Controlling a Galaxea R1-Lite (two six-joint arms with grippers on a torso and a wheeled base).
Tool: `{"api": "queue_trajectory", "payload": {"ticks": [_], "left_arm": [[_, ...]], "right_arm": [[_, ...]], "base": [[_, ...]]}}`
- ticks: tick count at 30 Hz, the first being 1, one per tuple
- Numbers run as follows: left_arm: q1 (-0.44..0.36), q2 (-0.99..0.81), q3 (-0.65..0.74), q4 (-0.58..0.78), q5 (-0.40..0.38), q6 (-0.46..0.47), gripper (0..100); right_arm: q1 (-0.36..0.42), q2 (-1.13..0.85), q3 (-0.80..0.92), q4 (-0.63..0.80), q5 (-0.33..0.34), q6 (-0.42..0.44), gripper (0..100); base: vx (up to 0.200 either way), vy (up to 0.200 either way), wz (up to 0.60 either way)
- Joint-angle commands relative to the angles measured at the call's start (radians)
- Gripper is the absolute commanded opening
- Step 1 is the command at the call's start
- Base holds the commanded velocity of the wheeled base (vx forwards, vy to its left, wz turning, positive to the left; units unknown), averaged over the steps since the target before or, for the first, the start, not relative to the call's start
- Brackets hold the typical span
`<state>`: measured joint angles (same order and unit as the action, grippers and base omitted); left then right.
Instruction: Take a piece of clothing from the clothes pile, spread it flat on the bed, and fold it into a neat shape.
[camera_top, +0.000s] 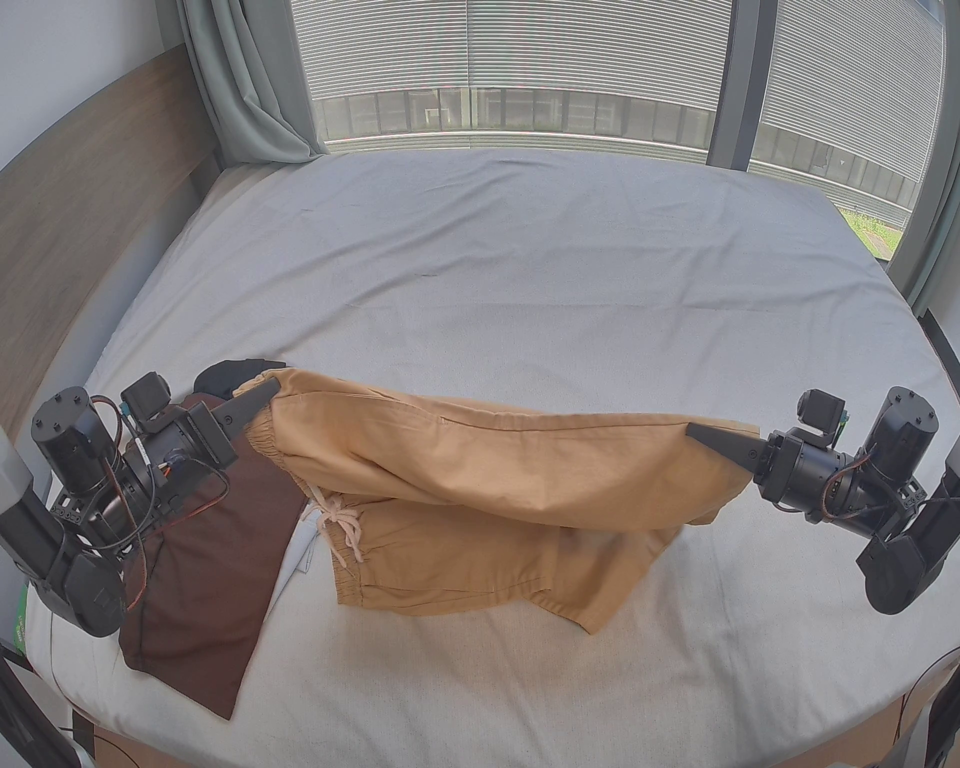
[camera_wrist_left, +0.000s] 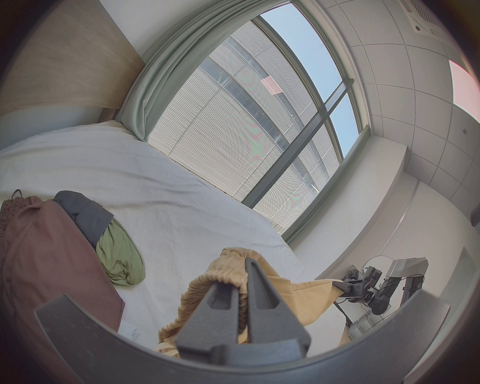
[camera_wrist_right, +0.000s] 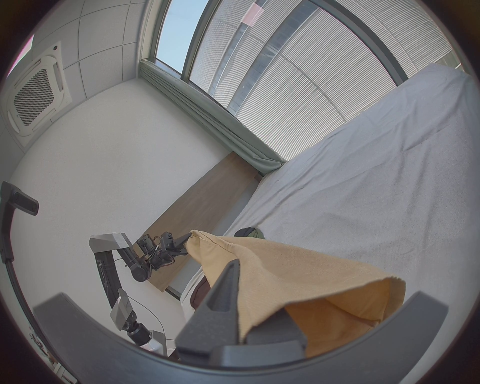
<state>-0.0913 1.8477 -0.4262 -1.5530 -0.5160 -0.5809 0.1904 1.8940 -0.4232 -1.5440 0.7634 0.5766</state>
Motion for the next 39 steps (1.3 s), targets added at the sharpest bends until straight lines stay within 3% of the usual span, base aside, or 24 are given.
{"api": "queue_trajectory", "payload": {"ticks": [1,13,24,39], "left_arm": [[-0.007,0.025,-0.017,-0.001,0.001,0.003,0],[-0.012,0.047,-0.048,-0.001,-0.022,0.012,0],[0.004,0.084,-0.063,-0.001,-0.095,0.105,0],[0.019,0.107,-0.098,-0.001,-0.095,0.159,0]], "right_arm": [[-0.006,-0.01,-0.011,-0.001,-0.001,0.0,0],[-0.019,-0.024,-0.025,0.001,-0.001,0.0,0],[-0.022,-0.032,-0.029,-0.001,-0.001,-0.001,0],[-0.052,-0.032,-0.052,0.001,-0.006,0.0,0]], "base": [[0.0,0.0,0.0],[0.0,0.0,0.0],[0.0,0.0,0.0],[0.0,0.0,0.0]]}}
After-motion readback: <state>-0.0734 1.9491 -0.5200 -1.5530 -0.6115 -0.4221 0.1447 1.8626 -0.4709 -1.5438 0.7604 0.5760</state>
